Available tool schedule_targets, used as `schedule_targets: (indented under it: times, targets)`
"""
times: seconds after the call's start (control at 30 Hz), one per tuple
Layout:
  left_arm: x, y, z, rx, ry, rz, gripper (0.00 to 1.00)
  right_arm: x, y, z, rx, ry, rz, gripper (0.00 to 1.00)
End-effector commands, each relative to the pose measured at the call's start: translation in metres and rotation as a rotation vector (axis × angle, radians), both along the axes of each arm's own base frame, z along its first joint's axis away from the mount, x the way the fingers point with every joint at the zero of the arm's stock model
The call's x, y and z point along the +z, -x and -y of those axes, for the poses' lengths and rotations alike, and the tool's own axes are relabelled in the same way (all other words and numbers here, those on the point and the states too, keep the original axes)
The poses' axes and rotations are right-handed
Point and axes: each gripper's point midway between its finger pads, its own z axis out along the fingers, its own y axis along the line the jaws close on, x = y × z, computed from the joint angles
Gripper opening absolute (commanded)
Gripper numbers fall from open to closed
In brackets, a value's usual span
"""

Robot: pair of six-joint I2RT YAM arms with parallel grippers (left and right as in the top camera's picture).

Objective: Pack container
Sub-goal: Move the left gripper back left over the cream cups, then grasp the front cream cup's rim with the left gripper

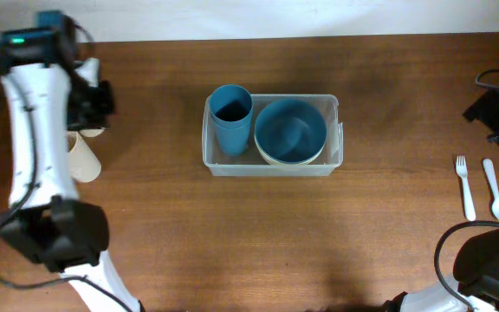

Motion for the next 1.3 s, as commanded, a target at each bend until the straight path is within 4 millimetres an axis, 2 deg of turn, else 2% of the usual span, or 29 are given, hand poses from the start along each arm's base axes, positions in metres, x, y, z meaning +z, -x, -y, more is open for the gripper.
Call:
schedule_targets:
  times: [0.0,0.07,0.17,0.23,0.37,0.63,0.83,1.03,1.27]
  targets:
    - [0.055,0.015,-0.022,0.048,-0.079,0.143,0.09,-0.002,0.001,0.000,-0.011,-0.005,-0.006,0.99]
    - [0.070,0.024,-0.030,0.067,-0.110,0.180,0.10,-0.002,0.001,0.000,-0.011,-0.005,-0.006,0.99]
    - [0.087,0.034,-0.036,0.075,-0.150,0.218,0.20,-0.002,0.001,0.000,-0.011,-0.005,-0.006,0.99]
    - [0.092,0.037,-0.038,0.068,-0.171,0.230,0.25,-0.002,0.001,0.000,-0.011,-0.005,-0.006,0.99]
    - [0.093,0.041,-0.047,0.079,-0.227,0.214,0.25,-0.002,0.001,0.000,-0.011,-0.005,-0.006,0.99]
    - [0.061,0.048,-0.055,0.084,-0.244,0.103,0.25,-0.002,0.001,0.000,-0.011,-0.005,-0.006,0.99]
    - [0.033,0.039,-0.068,0.113,-0.241,0.086,0.25,-0.002,0.001,0.000,-0.011,-0.005,-0.006,0.99]
    - [0.015,0.039,-0.078,0.138,-0.233,0.063,0.25,-0.002,0.001,0.000,-0.011,-0.005,-0.006,0.99]
    - [-0.015,0.033,-0.071,0.130,-0.172,0.049,0.25,-0.002,0.001,0.000,-0.011,-0.005,-0.006,0.99]
